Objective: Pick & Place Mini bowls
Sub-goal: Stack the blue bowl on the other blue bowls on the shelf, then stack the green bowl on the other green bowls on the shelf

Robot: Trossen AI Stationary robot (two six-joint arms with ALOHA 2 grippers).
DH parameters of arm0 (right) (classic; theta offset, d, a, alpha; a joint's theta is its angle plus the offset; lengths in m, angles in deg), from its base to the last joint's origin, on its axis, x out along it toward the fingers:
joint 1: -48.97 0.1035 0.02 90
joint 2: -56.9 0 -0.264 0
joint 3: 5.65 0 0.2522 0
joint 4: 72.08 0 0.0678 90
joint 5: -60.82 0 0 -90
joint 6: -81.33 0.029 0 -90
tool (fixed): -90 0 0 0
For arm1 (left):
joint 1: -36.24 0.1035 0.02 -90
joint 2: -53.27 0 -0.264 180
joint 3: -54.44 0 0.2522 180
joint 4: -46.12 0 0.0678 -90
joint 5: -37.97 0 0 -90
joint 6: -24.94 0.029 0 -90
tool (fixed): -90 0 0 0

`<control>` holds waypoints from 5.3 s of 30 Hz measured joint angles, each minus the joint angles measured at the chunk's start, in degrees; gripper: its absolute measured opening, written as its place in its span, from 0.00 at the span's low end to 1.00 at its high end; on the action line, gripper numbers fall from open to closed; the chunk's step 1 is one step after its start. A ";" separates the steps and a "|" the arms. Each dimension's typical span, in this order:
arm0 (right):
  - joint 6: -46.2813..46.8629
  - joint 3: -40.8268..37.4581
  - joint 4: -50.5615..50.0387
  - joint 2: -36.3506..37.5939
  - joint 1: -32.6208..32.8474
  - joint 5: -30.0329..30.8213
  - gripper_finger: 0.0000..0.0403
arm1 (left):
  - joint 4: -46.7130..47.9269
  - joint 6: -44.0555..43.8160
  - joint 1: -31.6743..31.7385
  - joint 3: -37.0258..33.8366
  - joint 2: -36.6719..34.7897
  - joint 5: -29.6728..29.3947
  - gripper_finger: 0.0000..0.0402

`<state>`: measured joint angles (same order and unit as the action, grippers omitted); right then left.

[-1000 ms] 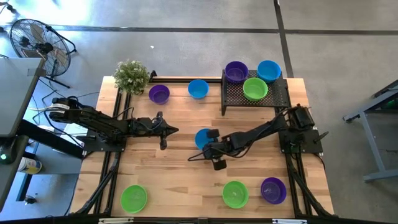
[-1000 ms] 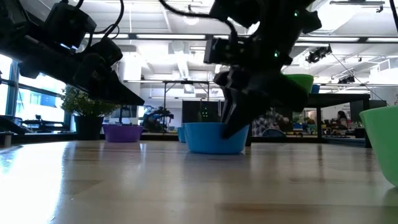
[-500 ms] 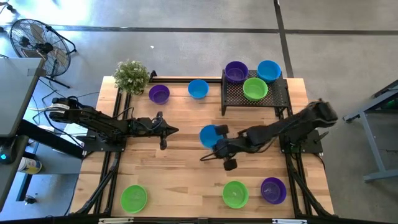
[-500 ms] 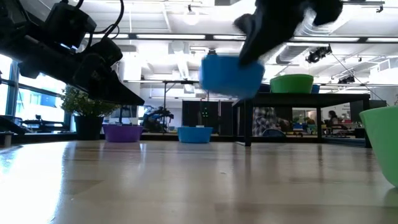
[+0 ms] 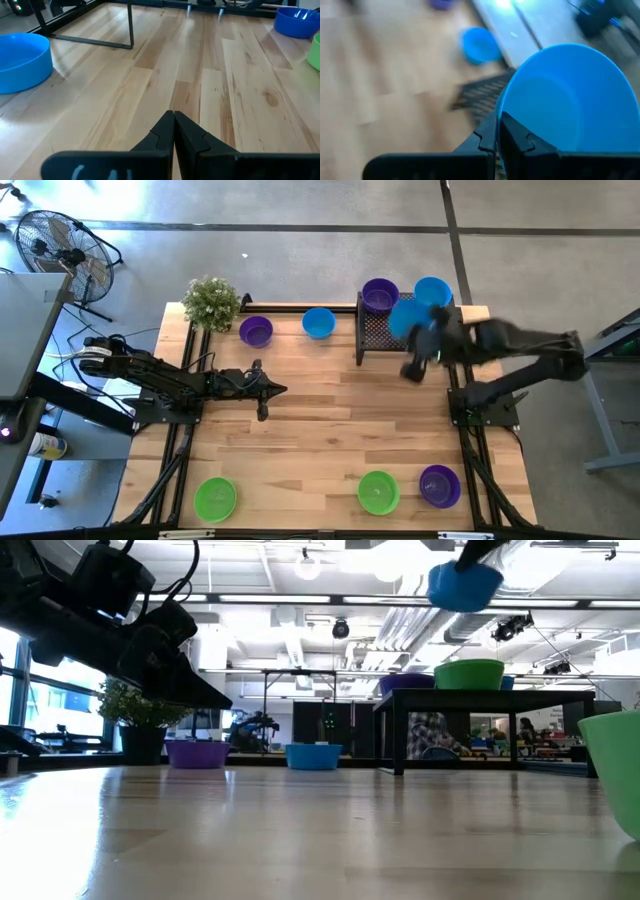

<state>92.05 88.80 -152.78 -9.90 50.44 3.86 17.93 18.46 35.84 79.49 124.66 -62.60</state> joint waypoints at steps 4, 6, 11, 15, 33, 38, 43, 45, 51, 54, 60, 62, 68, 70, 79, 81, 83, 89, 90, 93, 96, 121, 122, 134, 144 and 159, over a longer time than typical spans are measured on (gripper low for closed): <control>-6.35 0.73 -0.25 0.98 -15.31 -5.50 0.01 | 0.01 0.00 0.00 0.00 0.00 0.01 0.01; -9.46 0.67 -0.27 0.78 -23.19 -9.69 0.01 | 0.05 0.00 0.00 0.00 0.00 0.02 0.01; -16.19 0.67 -0.13 -0.80 -38.13 -16.55 0.01 | 0.05 0.17 0.00 0.00 0.00 0.02 0.01; -20.22 0.11 0.89 -1.78 -45.43 -20.63 0.01 | 0.05 0.20 0.00 0.00 0.00 -0.03 0.01; -30.11 -8.51 10.21 -4.62 -58.93 -30.82 0.01 | -0.09 0.20 0.00 0.00 0.00 -0.50 0.01; -30.02 -8.51 11.10 -7.65 -58.41 -30.70 0.01 | -0.02 0.20 0.00 0.00 0.00 -0.50 0.01; -29.06 -8.51 10.14 -8.86 -58.42 -30.01 0.02 | 0.05 0.19 0.00 0.00 0.00 -0.52 0.01; -28.95 -8.51 10.20 -8.80 -58.26 -30.10 0.05 | 0.05 0.20 0.01 0.00 0.00 -0.52 0.01; -29.02 -8.51 9.94 -8.40 -56.28 -30.13 0.19 | -0.04 0.20 0.00 0.00 0.00 -0.57 0.01; -29.00 -8.51 9.98 -6.90 -55.27 -29.09 0.24 | -0.01 0.20 0.00 0.00 0.00 -0.57 0.01; -27.16 -8.51 8.03 -0.98 -53.11 -30.21 0.23 | 0.14 0.20 0.00 0.00 0.00 -0.57 0.01; -25.13 -8.51 7.66 1.85 -51.40 -31.94 0.18 | 0.36 0.24 0.00 0.00 0.00 -0.59 0.01; -19.44 -19.79 28.49 13.94 -42.35 -38.75 0.02 | 1.72 0.22 0.00 0.00 0.00 -0.46 0.01; -18.30 -26.59 37.47 18.05 -38.76 -40.27 0.01 | 2.01 0.22 0.00 0.00 0.00 0.17 0.01; -14.12 -51.45 72.88 27.88 -24.00 -38.99 0.01 | 4.33 -1.41 0.00 0.60 0.00 1.60 0.01; -14.22 -54.49 76.99 27.93 -20.72 -37.58 0.00 | 7.83 -1.18 -0.13 2.04 0.00 3.77 0.01; -14.67 -56.46 78.82 27.89 -17.30 -35.04 0.00 | 12.03 -0.22 -1.29 4.17 -0.03 5.72 0.01; -16.83 -59.33 80.76 27.75 -6.48 -24.55 0.00 | 32.37 3.67 -10.25 15.27 -0.07 3.47 0.00; -17.11 -59.50 81.22 27.75 -4.75 -23.79 0.00 | 36.52 3.67 -12.25 17.73 -0.07 2.48 0.00; -18.18 -59.55 81.72 27.75 -0.02 -21.54 0.00 | 49.41 1.31 -18.78 25.48 -0.07 1.42 0.00; -19.69 -59.55 81.83 27.75 3.80 -18.28 0.00 | 62.00 -4.29 -26.02 32.98 0.01 1.12 0.00; -21.28 -59.55 83.63 23.68 8.79 -12.99 0.01 | 90.99 -47.98 -52.54 47.63 18.76 7.17 0.41; -21.28 -59.55 83.82 23.57 8.79 -13.00 0.01 | 90.70 -47.98 -52.54 47.63 19.07 7.19 0.41; -21.72 -59.55 83.93 23.56 8.79 -13.08 0.01 | 86.63 -44.43 -52.52 47.60 20.81 8.05 0.22; -22.37 -59.55 83.93 23.56 8.79 -13.13 0.01 | 86.73 -38.22 -50.74 47.58 20.02 4.73 0.02; -22.59 -59.55 84.39 23.56 8.77 -13.34 0.01 | 69.42 -19.93 -17.14 47.56 15.91 -3.23 0.00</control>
<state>69.46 29.26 -68.39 13.65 59.21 -9.48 87.35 -1.46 18.70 127.05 140.57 -65.83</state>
